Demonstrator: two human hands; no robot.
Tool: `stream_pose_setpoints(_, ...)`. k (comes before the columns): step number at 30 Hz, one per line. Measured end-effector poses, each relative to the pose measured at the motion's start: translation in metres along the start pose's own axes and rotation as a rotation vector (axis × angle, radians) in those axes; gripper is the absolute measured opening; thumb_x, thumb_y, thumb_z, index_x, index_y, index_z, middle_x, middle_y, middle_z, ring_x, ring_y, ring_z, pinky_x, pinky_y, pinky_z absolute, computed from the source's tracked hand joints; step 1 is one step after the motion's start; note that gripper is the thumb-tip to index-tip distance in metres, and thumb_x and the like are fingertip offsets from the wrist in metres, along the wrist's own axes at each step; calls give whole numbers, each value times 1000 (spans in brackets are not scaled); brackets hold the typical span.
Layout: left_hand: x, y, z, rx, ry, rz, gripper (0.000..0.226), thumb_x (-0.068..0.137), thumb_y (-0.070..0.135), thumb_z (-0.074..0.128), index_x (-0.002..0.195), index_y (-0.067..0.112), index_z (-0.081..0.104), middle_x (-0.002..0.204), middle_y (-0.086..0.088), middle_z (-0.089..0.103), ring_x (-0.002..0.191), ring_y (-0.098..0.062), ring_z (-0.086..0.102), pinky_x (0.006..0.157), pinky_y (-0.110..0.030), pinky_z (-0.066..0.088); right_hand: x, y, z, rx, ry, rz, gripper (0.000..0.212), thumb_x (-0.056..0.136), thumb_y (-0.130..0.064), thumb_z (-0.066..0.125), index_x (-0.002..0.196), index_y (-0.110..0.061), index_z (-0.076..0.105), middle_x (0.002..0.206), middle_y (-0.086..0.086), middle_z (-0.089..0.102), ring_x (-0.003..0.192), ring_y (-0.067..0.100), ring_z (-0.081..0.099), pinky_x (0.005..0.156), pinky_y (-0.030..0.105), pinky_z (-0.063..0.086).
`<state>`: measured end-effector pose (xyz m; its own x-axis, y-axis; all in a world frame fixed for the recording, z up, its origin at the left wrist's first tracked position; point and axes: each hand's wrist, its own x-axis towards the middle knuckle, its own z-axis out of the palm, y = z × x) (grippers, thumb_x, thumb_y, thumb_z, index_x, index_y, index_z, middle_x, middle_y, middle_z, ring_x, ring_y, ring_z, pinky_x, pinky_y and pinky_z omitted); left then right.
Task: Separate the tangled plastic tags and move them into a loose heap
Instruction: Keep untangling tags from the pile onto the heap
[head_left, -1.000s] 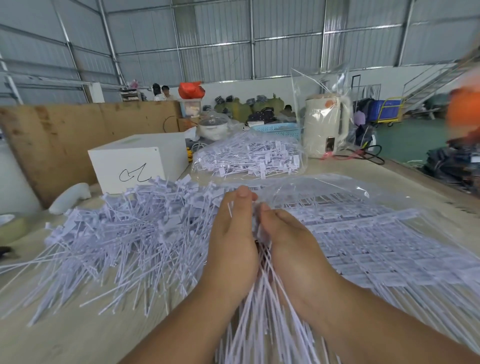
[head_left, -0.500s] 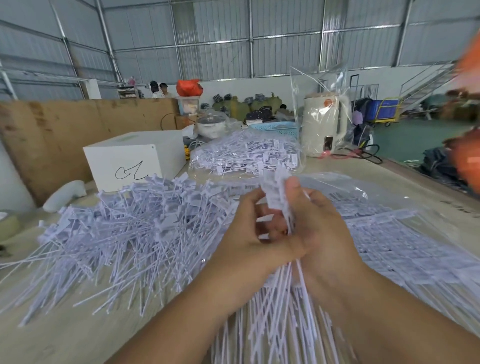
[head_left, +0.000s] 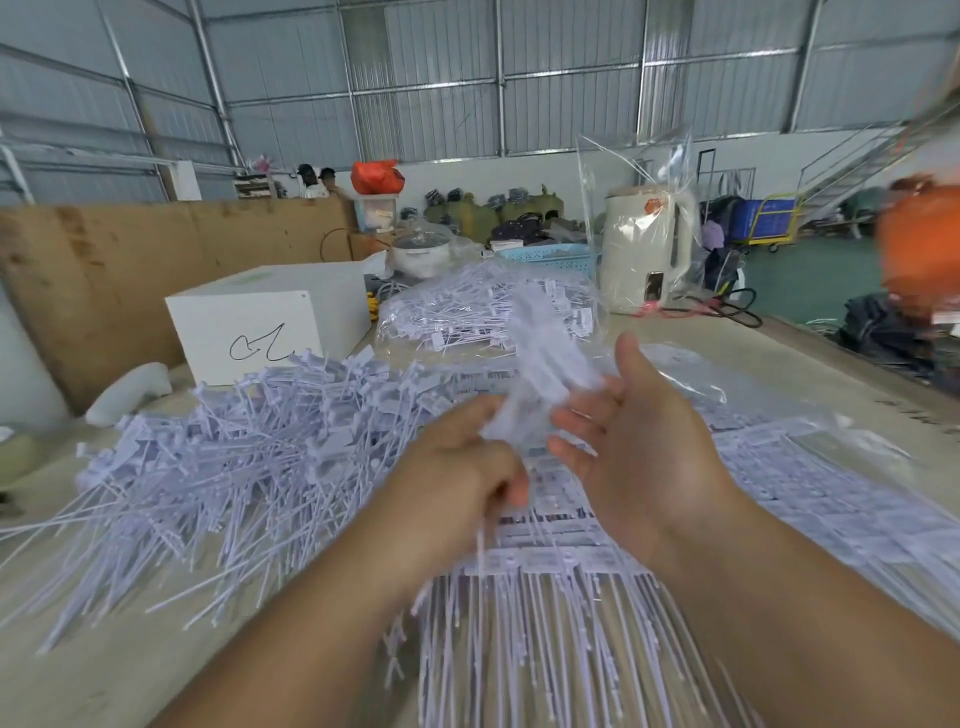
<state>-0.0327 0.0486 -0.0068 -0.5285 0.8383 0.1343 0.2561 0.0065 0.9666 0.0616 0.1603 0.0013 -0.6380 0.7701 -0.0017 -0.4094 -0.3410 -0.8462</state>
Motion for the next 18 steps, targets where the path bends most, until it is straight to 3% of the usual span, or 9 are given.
stream_pose_setpoints(2, 5, 0, -21, 65, 226, 46, 36, 86, 7, 57, 100, 40, 65, 48, 7, 56, 38, -6, 43, 44, -24, 35, 2, -1, -1, -124, 19, 19, 25, 96, -44, 55, 99, -20, 61, 90, 7, 72, 90, 20, 65, 79, 35, 51)
stream_pose_setpoints(4, 9, -1, -38, 228, 384, 72, 21, 93, 24, 56, 97, 44, 60, 54, 10, 60, 41, -3, 49, 44, -23, 36, 4, 2, -5, -469, -16, -71, 16, 94, -27, 61, 86, -13, 64, 83, 14, 71, 78, 22, 63, 75, 36, 49)
stream_pose_setpoints(6, 13, -6, -49, 485, 425, 10, 16, 93, 37, 56, 109, 40, 54, 78, 13, 65, 63, -9, 62, 55, -25, 42, 5, 6, -11, -952, -93, -239, 19, 92, -19, 57, 78, -9, 62, 77, 16, 69, 63, 18, 59, 62, 31, 47)
stream_pose_setpoints(8, 16, -12, -55, 765, 407, -83, 37, 94, 40, 54, 129, 29, 53, 111, 1, 64, 91, -24, 65, 72, -32, 47, 7, 12, -16, -1320, -182, -276, 21, 93, -19, 49, 81, -10, 63, 74, 11, 67, 57, 18, 59, 53, 31, 48)
stream_pose_setpoints(11, 16, -13, -60, 985, 404, -164, 36, 94, 37, 50, 128, 24, 54, 120, -5, 62, 90, -23, 60, 80, -34, 50, 14, 22, -22, -1615, -255, -306, 24, 95, -17, 44, 96, -6, 65, 96, 11, 63, 85, 28, 62, 74, 38, 55)
stream_pose_setpoints(14, 16, -12, -65, 1073, 470, -194, 30, 94, 37, 50, 120, 25, 56, 106, 0, 60, 85, -22, 55, 72, -31, 45, 22, 29, -27, -1668, -292, -383, 29, 98, -17, 43, 121, -8, 60, 125, 7, 53, 116, 27, 48, 98, 39, 44)
stream_pose_setpoints(16, 15, -11, -64, 1121, 482, -197, 27, 92, 40, 51, 111, 23, 60, 99, 2, 59, 86, -24, 56, 72, -32, 47, 24, 32, -29, -1717, -345, -391, 38, 100, -18, 42, 136, -13, 50, 136, 4, 49, 126, 26, 41, 107, 35, 36)
stream_pose_setpoints(18, 16, -13, -60, 1181, 485, -154, 33, 90, 44, 53, 112, 22, 62, 107, -2, 57, 99, -27, 55, 80, -38, 51, 25, 35, -29, -1764, -383, -392, 41, 100, -19, 41, 140, -14, 46, 140, 4, 49, 127, 26, 42, 108, 34, 34)
